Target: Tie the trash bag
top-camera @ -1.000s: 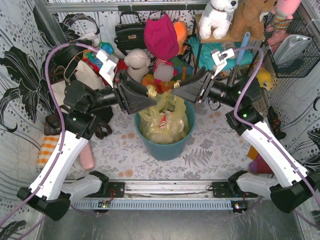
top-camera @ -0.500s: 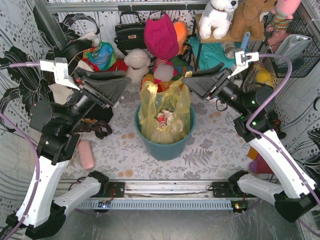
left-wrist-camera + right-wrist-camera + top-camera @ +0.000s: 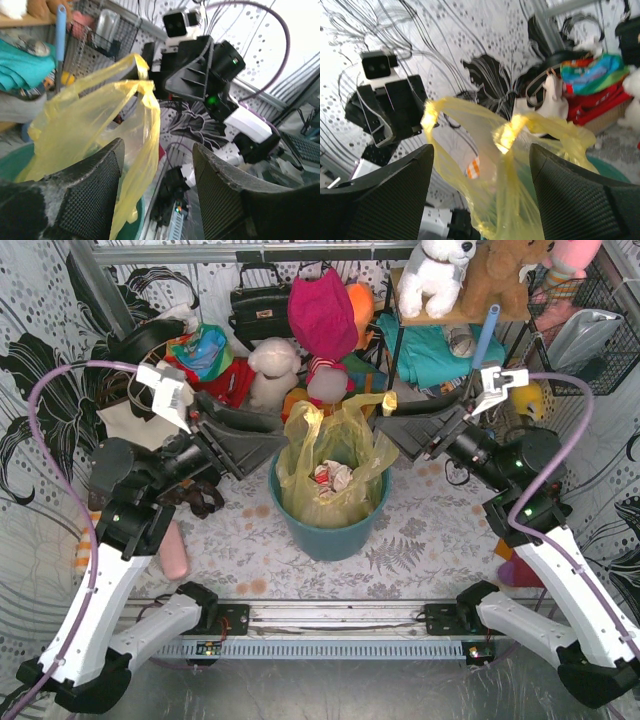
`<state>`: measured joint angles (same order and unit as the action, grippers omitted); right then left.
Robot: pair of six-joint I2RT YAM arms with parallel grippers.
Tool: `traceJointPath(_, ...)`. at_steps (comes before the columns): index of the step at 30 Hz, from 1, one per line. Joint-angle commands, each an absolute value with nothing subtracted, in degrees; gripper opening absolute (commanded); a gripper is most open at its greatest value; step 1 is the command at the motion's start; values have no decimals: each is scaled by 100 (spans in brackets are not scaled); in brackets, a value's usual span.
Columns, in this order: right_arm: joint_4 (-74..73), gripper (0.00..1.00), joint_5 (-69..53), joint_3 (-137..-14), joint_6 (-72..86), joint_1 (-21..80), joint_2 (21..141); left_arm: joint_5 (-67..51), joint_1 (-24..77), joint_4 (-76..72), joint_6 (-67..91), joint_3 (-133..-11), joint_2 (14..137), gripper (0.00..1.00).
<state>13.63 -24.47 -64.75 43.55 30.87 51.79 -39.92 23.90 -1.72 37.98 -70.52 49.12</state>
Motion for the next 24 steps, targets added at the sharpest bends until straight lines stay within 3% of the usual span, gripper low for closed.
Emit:
traceJointPath(1,981,78,-2956,-6693,4116,3096,5351,-4756,2380,-477,3857,-6927,4924,66)
traceJointPath(5,1022,76,-2969,-6636,4095,3098,5418,-4912,2448,-642,3941,-6904,5169,68)
traceJointPath(13,1687,48,-3488,-6784,4337,3095,5670,-4470,3606,-794,3603,-7319,5847,67)
traceJointPath(16,1738,40,-3516,-6874,4342,3095,5718,-4095,3729,-412,3281,-7571,5991,55)
traceJointPath(21,1658,39,-3424,-6977,4246,3094,5720,-3649,3735,-199,3048,-7781,6029,49)
traceJointPath(23,1602,29,-3377,-7071,4175,3094,5748,-3491,3732,-103,2957,-7900,6057,37)
traceJointPath(24,1568,18,-3332,-7138,4140,3094,5779,-3448,3731,-68,2911,-7966,6069,26)
